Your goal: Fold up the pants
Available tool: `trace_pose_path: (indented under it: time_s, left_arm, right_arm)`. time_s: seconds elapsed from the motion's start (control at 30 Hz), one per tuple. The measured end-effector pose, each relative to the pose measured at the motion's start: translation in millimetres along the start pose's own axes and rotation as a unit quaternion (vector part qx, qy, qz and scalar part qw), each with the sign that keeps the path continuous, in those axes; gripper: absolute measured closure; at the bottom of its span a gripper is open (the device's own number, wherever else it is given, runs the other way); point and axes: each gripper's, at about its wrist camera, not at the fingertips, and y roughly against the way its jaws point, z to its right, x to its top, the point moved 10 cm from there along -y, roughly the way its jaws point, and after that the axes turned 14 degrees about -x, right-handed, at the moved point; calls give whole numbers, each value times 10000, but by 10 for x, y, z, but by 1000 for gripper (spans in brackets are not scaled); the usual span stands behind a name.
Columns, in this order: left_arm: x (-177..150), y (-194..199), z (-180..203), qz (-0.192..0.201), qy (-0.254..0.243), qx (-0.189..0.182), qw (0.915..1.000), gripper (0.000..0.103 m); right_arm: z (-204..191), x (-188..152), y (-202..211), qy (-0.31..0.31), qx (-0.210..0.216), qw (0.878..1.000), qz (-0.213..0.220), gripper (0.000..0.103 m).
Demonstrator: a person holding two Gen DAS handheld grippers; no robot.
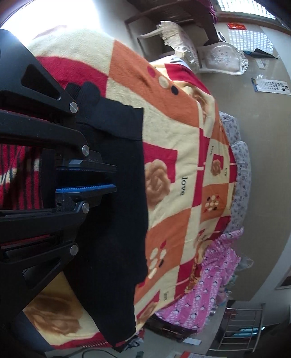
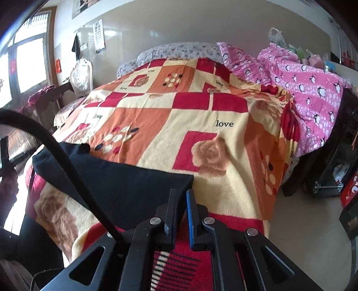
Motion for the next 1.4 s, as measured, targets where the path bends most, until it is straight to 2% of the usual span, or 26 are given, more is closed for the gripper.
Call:
trace_pose_path:
  time_s: [0.07, 0.13, 0.2, 0.23, 0.27, 0.3, 0.33, 0.37, 0.43, 0.5, 0.67, 0.8, 0.87, 0.93, 0.97, 1.03, 1.1, 1.13, 1.2, 1.3, 1.4]
  left_arm:
    - [-159, -109, -111, -66, 236, 124, 9996, 94]
    - [-207, -44, -167, 232, 397, 94, 9989, 94]
    - [-232, 21, -217, 370, 491, 162, 9980, 94]
    - [-240, 38, -242, 434, 584, 159, 9972, 94]
    - [-245, 43, -257, 490, 677, 125, 9964, 94]
    - [-246, 43, -260, 517, 713, 129, 9960, 94]
    - [-240, 37, -257, 529, 713, 182, 9959, 94]
    - [-229, 27, -245, 534, 707, 250, 9958, 94]
    - [-231, 16, -224, 557, 675, 400, 9954, 94]
    - [-229, 5, -224, 568, 694, 469, 9949, 94]
    - [-194, -43, -273, 556, 833, 528, 9936, 94]
    - [-203, 1, -286, 544, 869, 513, 9934, 94]
    - [-191, 81, -272, 554, 942, 599, 9922, 94]
    - [-97, 184, -192, 698, 777, 783, 9914, 93]
    - [-35, 215, -106, 791, 656, 751, 9919, 93]
    - [123, 229, 145, 911, 392, 484, 9939, 93]
    - [239, 152, 454, 841, 82, 68, 9964, 93]
    - [279, 87, 616, 777, -37, -166, 9968, 93]
    - [335, -75, 815, 615, 41, -588, 9964, 93]
    - [307, -525, 1067, -71, 535, -1299, 9901, 93]
    - [213, -933, 1301, -693, 675, -1572, 9828, 93]
  right_arm:
    - [9, 84, 17, -182, -64, 9998, 109, 94]
    - [-107, 103, -13, -295, 166, 9994, 91, 90]
    - [-288, 32, -108, -122, 306, 9994, -76, 90]
    - [-436, -53, -186, 175, 298, 9992, -185, 89]
    - [-502, -104, -254, 413, 136, 9988, -207, 89]
    - [-529, -137, -368, 630, -200, 9976, -224, 89]
    - [-516, -142, -501, 654, -422, 9965, -301, 89]
    - [-495, -132, -610, 509, -427, 9969, -411, 89]
    - [-496, -74, -795, 164, -130, 9978, -634, 89]
    - [-539, -112, -1054, 203, 111, 9929, -1167, 88]
    - [-562, 122, -1299, 394, 69, 9913, -1250, 88]
    - [-539, 180, -1335, 304, -22, 9921, -1217, 87]
    - [-457, 258, -1167, 27, -71, 9954, -959, 87]
    - [-505, 248, -909, -154, 235, 9962, -822, 86]
    - [-574, 202, -827, -76, 334, 9957, -864, 86]
    - [-737, 97, -766, 241, 387, 9943, -959, 86]
    - [-857, -24, -888, 458, 280, 9916, -1181, 85]
    - [-882, -81, -1005, 460, 235, 9897, -1336, 85]
    - [-845, -22, -1094, 107, 298, 9929, -1148, 80]
    - [-810, 59, -1198, -236, 267, 9924, -1176, 80]
    - [-825, 81, -1062, -464, 247, 9928, -1075, 79]
